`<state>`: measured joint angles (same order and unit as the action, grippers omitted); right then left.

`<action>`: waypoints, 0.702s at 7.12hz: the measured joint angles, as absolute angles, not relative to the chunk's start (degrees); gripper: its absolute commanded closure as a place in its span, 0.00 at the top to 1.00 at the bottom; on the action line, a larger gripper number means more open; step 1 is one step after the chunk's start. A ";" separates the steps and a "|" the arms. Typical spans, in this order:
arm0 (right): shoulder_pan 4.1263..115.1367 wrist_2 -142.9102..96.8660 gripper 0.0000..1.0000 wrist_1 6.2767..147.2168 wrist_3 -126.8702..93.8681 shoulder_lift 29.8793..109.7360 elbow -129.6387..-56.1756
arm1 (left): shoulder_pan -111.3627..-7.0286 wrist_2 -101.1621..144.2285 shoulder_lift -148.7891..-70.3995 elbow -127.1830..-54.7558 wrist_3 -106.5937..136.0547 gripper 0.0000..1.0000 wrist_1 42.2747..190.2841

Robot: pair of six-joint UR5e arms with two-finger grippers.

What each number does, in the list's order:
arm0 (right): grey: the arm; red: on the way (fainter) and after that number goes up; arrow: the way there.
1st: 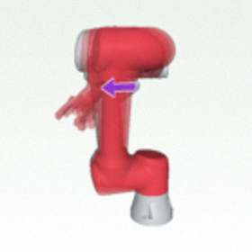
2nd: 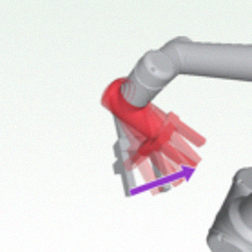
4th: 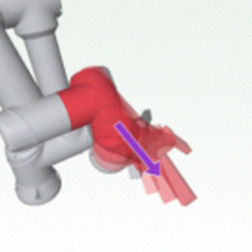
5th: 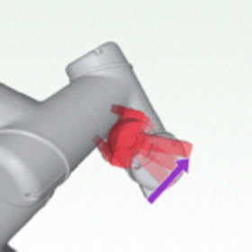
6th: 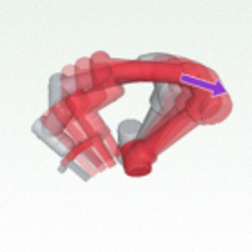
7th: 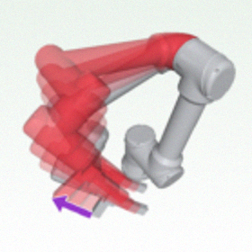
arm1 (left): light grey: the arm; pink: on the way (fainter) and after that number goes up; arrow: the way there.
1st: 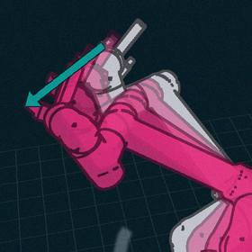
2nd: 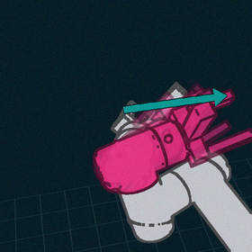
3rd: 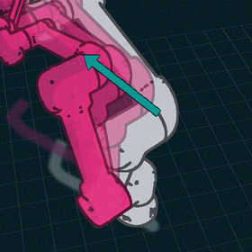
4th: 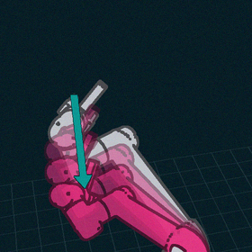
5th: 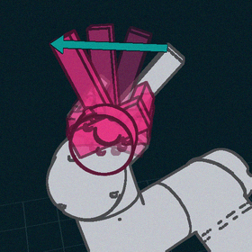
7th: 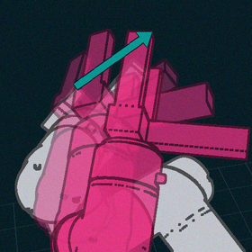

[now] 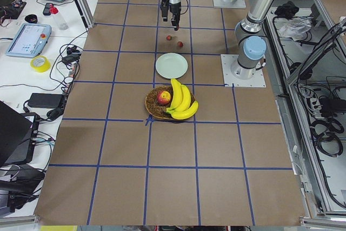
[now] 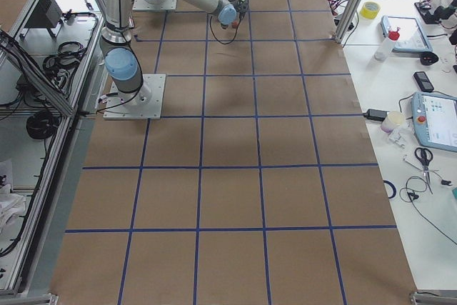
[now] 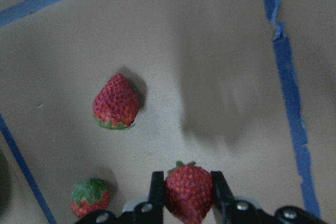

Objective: Collect all strawberries into plate
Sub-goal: 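Carry the strawberry beside the other two and release it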

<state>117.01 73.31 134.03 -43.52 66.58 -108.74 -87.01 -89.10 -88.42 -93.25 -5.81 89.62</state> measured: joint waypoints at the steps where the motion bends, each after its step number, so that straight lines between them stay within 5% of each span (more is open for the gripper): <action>1: 117.82 72.88 0.99 135.44 -44.72 64.66 -108.52 | -87.01 -89.26 -88.42 -93.24 -5.82 1.00 89.70; 5: 118.09 74.23 1.00 135.06 -45.53 64.01 -107.35 | -87.18 -89.55 -88.47 -93.17 -5.94 1.00 89.79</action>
